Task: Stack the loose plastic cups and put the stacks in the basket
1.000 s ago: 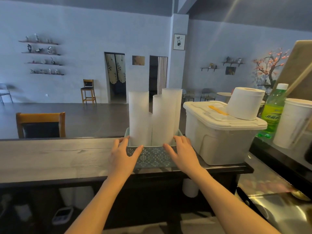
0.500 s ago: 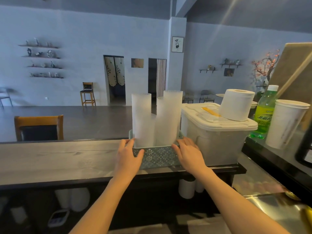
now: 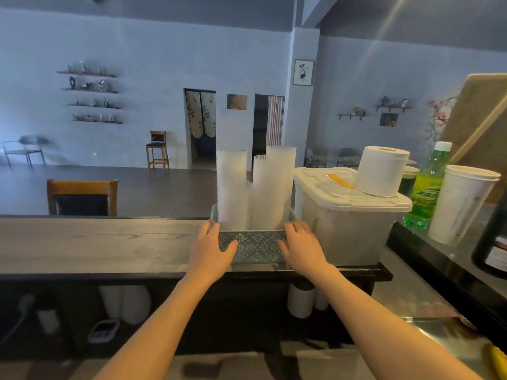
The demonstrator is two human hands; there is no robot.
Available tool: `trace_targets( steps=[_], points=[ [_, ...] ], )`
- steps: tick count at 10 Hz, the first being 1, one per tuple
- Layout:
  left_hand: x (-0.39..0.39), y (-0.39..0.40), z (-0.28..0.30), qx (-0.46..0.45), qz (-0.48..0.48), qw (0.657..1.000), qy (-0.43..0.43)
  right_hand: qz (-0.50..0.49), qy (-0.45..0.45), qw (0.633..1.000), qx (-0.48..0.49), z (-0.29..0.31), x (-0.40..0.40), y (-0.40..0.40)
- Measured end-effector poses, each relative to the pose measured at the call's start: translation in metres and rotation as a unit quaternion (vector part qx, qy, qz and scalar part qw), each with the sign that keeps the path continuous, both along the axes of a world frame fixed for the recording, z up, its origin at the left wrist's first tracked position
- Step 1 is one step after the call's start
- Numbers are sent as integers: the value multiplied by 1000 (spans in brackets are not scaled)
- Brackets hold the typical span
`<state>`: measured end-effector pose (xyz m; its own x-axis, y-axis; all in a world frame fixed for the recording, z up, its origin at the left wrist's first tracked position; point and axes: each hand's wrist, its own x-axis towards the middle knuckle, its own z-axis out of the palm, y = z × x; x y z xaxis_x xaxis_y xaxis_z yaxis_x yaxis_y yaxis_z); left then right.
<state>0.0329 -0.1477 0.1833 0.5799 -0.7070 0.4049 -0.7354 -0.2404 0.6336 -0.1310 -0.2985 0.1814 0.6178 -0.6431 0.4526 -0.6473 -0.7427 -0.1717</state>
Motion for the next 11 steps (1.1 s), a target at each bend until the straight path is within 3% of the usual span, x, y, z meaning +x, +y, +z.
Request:
trace_targets(
  steps=[3, 5, 8, 10, 11],
  points=[
    [-13, 10, 14, 41, -41, 998, 30, 4, 55, 989, 136, 9, -6, 14],
    [-14, 21, 18, 41, -94, 994, 39, -33, 103, 983, 149, 17, -6, 16],
    [-10, 30, 11, 22, -85, 996, 17, -22, -6, 990, 137, 10, -5, 44],
    [-14, 46, 26, -38, -61, 995, 65, 55, -124, 967, 218, 45, -26, 68],
    [-20, 54, 46, -106, -72, 988, 85, 85, -210, 952, 208, 65, -35, 80]
  ],
)
